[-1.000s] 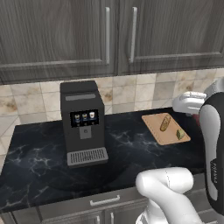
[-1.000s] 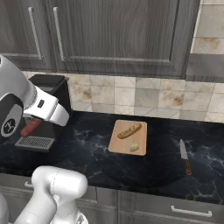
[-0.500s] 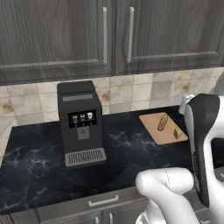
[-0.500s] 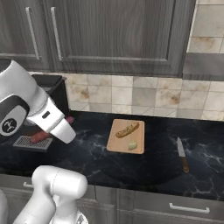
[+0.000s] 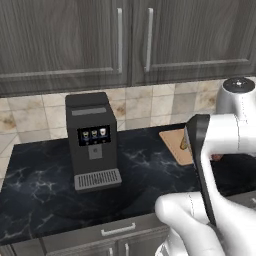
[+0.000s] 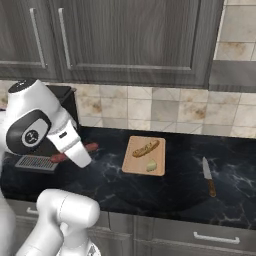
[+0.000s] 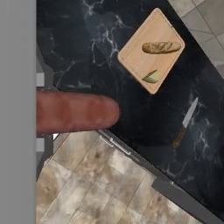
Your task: Retrieve the sausage and cheese from the fridge and place them on the cutting board on the counter.
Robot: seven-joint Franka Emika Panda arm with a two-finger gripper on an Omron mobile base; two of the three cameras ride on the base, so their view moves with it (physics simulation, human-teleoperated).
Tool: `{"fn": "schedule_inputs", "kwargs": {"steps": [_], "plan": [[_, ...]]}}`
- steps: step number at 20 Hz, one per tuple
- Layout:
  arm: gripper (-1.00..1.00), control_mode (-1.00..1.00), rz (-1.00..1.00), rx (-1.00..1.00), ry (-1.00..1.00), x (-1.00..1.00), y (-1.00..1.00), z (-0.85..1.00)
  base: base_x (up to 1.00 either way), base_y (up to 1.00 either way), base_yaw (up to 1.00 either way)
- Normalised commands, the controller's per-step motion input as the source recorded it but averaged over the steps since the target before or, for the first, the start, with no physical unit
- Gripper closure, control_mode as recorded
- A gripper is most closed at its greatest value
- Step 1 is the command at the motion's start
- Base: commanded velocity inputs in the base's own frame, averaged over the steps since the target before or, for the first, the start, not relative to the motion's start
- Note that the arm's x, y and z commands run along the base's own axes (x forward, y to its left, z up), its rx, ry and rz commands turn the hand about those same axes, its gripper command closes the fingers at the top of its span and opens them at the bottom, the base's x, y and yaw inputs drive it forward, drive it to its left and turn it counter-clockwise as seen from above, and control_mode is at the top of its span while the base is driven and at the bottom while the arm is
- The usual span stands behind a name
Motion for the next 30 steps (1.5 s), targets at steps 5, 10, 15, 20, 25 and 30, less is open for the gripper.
{"fn": "schedule_inputs", "kwargs": {"steps": [5,10,15,20,25,30], "plan": [[1.00,-1.00,0.07,0.01,0.20,0.82,-0.02,-0.49,0.00,0.00,0.00],[1.00,-1.00,0.05,0.00,0.07,0.68,-0.20,-0.66,0.00,0.00,0.00],[1.00,-1.00,0.01,0.00,-0.02,0.38,-0.25,-0.79,0.00,0.00,0.00],[1.00,-1.00,0.00,0.02,-0.03,0.32,-0.32,-0.50,0.00,0.00,0.00],[1.00,-1.00,0.00,0.12,0.01,0.66,-0.46,-0.22,0.00,0.00,0.00],[1.00,-1.00,0.00,0.13,0.02,0.65,-0.40,-0.10,0.00,0.00,0.00]]}}
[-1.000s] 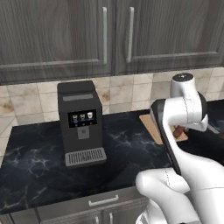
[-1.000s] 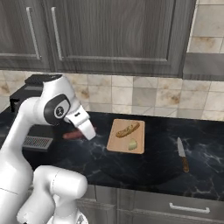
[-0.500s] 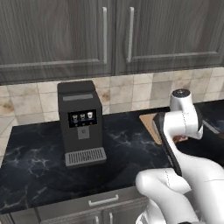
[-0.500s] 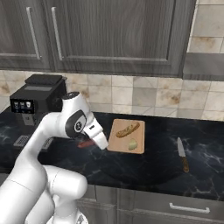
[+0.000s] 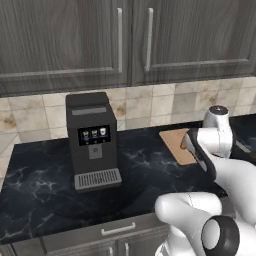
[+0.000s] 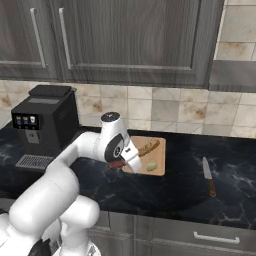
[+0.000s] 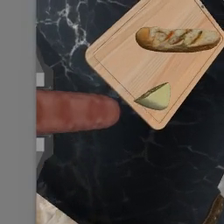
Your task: Retrieve the sausage and cheese from the fridge and place them on the cutting board on the counter.
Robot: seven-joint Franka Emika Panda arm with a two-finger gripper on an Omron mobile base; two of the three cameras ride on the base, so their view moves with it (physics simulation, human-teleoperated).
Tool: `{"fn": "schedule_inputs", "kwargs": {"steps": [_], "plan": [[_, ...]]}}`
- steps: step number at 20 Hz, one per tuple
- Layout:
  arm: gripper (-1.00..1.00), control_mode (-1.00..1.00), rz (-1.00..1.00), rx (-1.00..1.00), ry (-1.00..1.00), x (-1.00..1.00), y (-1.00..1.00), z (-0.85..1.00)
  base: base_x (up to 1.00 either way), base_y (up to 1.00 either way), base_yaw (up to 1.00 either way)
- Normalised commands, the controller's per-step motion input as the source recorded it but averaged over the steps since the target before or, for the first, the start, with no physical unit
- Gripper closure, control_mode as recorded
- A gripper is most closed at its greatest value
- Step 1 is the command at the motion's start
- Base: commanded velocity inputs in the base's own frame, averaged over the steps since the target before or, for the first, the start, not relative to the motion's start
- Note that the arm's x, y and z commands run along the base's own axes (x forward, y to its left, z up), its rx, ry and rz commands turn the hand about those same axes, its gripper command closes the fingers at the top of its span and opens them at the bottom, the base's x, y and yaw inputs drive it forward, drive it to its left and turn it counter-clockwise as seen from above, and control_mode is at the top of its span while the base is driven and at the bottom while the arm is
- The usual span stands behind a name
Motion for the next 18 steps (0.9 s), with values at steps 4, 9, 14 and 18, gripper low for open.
{"fn": "schedule_inputs", "kwargs": {"steps": [4,9,14,18], "plan": [[1.00,-1.00,0.00,0.07,0.00,0.57,-0.18,0.00,0.00,0.00,0.00],[1.00,-1.00,0.00,0.00,0.00,0.52,0.00,-0.07,0.00,0.00,0.00],[1.00,-1.00,0.00,0.00,0.00,0.35,-0.01,-0.19,0.00,0.00,0.00],[1.00,-1.00,0.00,0.00,0.00,0.34,-0.04,-0.15,0.00,0.00,0.00]]}}
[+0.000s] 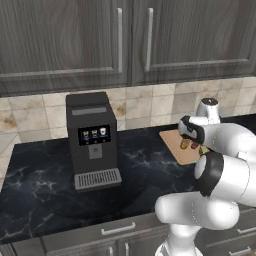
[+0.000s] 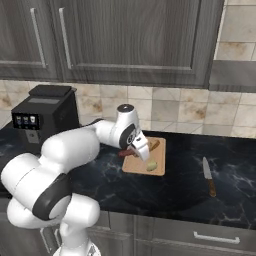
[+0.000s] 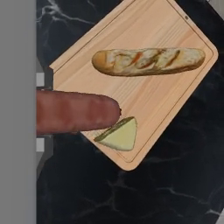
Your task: Retrieve the sausage and cheese from the fridge and place them on the cutting board on the counter.
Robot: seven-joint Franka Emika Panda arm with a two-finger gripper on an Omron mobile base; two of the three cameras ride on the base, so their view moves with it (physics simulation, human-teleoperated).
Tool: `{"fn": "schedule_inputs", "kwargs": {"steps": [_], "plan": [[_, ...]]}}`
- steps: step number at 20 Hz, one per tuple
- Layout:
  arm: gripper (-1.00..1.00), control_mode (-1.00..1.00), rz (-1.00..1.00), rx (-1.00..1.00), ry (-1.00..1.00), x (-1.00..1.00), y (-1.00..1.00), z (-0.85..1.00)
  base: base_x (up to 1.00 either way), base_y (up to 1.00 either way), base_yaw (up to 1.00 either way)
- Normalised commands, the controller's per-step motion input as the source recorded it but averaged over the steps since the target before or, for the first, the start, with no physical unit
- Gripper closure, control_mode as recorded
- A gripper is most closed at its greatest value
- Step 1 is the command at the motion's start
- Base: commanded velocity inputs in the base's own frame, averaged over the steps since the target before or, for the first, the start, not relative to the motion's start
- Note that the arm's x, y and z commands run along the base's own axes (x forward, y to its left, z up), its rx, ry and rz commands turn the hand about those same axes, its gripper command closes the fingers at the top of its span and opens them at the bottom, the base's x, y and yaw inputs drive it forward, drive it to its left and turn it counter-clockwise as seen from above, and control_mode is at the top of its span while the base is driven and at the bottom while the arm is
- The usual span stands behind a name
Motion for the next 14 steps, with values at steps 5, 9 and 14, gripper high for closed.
{"fn": "schedule_inputs", "kwargs": {"steps": [5,9,14], "plan": [[1.00,-1.00,0.00,0.00,0.00,0.34,0.00,-0.12,0.00,0.00,0.00],[1.00,-1.00,0.00,0.01,0.01,0.14,-0.12,-0.14,0.00,0.00,0.00],[1.00,-1.00,0.00,0.00,0.00,0.17,-0.30,-0.22,0.00,0.00,0.00]]}}
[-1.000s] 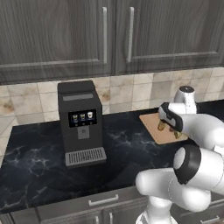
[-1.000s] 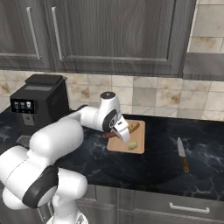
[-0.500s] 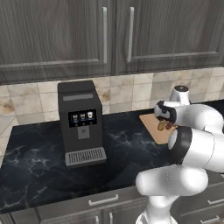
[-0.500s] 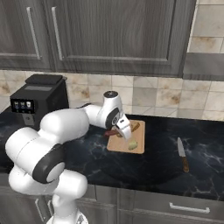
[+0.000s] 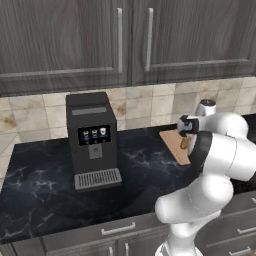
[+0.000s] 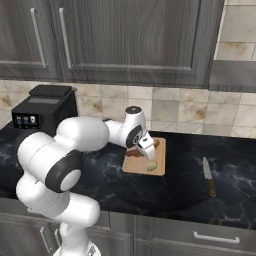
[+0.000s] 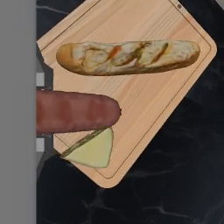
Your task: Retrieve the sausage and cheese from the fridge and place them on the cutting board on the counter.
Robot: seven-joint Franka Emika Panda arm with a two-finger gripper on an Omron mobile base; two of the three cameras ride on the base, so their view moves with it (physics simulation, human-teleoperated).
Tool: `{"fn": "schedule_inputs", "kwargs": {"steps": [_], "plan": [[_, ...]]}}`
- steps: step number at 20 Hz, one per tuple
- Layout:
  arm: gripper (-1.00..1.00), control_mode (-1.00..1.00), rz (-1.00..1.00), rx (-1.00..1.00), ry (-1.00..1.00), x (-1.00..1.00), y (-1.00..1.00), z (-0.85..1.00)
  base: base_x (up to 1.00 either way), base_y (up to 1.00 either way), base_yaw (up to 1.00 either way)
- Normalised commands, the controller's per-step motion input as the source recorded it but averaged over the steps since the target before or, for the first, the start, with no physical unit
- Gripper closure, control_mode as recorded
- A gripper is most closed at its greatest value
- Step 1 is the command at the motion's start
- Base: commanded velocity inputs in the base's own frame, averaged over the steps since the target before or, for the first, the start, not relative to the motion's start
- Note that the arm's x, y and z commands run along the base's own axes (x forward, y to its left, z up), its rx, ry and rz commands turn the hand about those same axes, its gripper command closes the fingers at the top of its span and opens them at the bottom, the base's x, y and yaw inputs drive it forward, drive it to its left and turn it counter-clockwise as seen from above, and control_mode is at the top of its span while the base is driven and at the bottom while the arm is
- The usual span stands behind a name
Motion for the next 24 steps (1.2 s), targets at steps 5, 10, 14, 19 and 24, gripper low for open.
{"fn": "schedule_inputs", "kwargs": {"steps": [5,10,14,19,24], "plan": [[1.00,-1.00,0.00,0.00,0.00,0.43,-0.10,-0.20,0.00,0.00,0.00],[1.00,-1.00,0.00,0.00,0.00,0.47,-0.01,-0.17,0.00,0.00,0.00],[1.00,-1.00,0.00,0.03,0.10,0.05,-0.27,-0.23,0.00,0.00,0.00],[1.00,-1.00,0.00,0.01,0.08,0.05,-0.22,-0.16,0.00,0.00,0.00],[-1.00,-1.00,0.00,0.00,0.03,0.30,0.00,-0.08,0.00,0.00,0.00]]}}
